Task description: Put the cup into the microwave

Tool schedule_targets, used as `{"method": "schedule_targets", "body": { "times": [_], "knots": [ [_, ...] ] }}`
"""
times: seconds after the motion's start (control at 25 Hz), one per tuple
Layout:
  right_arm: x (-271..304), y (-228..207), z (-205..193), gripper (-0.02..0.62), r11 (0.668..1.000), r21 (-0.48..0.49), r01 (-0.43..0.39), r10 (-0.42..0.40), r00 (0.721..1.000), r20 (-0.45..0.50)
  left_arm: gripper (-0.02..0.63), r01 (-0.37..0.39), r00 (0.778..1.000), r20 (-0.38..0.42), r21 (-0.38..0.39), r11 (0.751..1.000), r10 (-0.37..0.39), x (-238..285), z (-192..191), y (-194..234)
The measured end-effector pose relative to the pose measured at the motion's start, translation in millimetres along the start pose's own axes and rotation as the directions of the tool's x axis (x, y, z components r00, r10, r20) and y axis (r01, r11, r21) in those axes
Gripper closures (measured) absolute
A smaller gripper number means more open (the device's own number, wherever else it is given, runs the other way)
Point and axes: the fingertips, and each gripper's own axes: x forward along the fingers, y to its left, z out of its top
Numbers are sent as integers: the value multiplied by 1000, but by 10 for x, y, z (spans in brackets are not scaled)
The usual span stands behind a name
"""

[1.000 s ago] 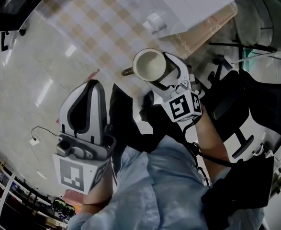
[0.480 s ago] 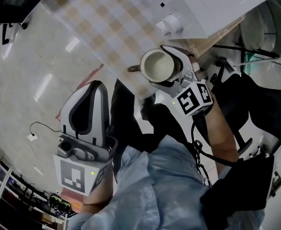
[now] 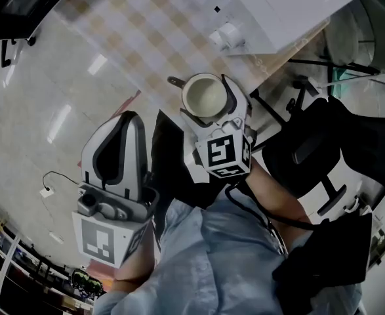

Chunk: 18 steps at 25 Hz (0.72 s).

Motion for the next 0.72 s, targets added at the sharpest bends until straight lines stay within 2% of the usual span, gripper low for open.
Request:
{"method": "schedule_targets", "body": {
  "times": [0.12,0.2,0.28,0.36,0.44,0.6,0.72],
  "knots": [
    [19,57,-12,94,977,-169,-127,131,991,16,601,7,1000,7,-3,1000,-7,-5,-1,-27],
    [44,103,-14,89,939,-283,-196,211,977,24,601,3,1000,13,-5,1000,-3,-11,-3,-24],
    [72,141,-10,81,903,-347,-253,279,960,25,601,-3,1000,8,-4,1000,3,-29,-26,-18],
    [95,167,-3,69,879,-371,-300,334,942,32,601,-8,1000,10,-1,1000,8,-44,-32,-14],
    [103,181,16,64,868,-377,-322,367,929,53,601,-14,1000,11,1,1000,14,-57,-36,-3],
    [87,175,69,54,882,-360,-303,373,917,139,601,-17,999,30,10,1000,17,-72,0,-35],
    [87,169,79,54,896,-340,-287,355,922,157,601,-15,1000,24,35,999,14,-117,-11,-87]
  ]
}}
